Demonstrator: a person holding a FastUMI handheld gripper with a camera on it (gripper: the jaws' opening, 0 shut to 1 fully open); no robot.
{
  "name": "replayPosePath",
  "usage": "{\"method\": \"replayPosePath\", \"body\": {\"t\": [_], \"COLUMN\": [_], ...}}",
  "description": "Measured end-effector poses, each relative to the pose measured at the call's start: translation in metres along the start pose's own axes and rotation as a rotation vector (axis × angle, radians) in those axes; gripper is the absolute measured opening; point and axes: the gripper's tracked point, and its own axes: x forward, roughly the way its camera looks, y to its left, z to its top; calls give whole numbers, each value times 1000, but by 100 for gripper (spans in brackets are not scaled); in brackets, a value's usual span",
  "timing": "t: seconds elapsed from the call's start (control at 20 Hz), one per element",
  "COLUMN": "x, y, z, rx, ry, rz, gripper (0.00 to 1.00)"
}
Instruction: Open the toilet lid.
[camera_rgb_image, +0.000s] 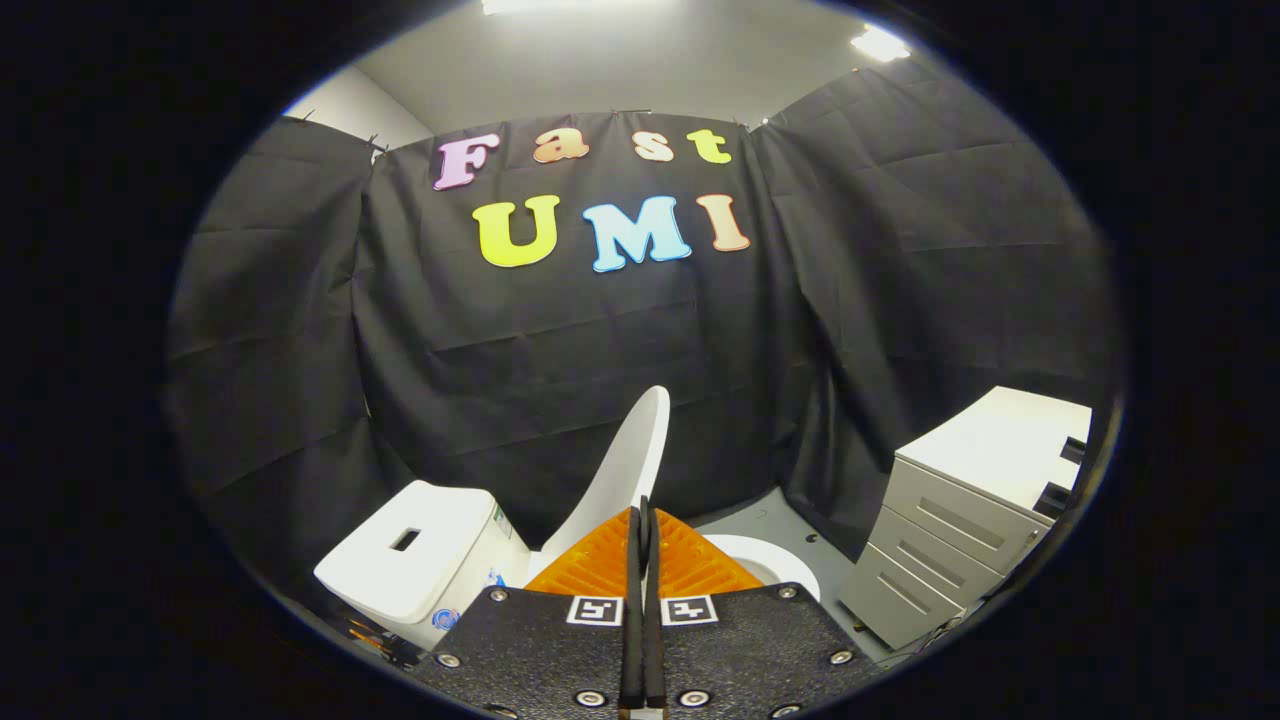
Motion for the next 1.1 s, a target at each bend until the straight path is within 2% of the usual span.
{"method": "replayPosePath", "body": {"t": [0.3, 1.1], "x": [-2, -11], "y": [42, 198], "z": [16, 27], "rx": [-161, -316], "ry": [-41, -99], "rz": [17, 208], "gripper": [0, 0]}}
